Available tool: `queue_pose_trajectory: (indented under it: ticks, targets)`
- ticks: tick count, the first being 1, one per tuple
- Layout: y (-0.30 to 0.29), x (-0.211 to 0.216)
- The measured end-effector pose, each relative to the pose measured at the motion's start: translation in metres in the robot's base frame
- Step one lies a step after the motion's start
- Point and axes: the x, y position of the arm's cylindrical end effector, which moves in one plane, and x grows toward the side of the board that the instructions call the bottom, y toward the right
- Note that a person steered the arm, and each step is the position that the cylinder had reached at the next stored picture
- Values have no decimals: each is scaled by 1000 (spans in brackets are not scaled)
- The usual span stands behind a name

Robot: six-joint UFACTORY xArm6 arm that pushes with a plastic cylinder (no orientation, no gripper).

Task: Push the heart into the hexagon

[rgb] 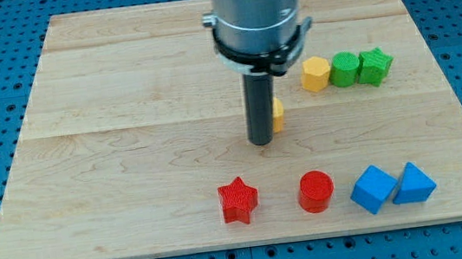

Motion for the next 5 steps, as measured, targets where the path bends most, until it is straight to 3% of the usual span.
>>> queue_pose_trajectory:
  ticks: [1,2,3,4,5]
  targets:
    - [28,-9]
    - [-4,-55]
    - [-14,-43]
    - [-76,-50]
    - [-73,-72]
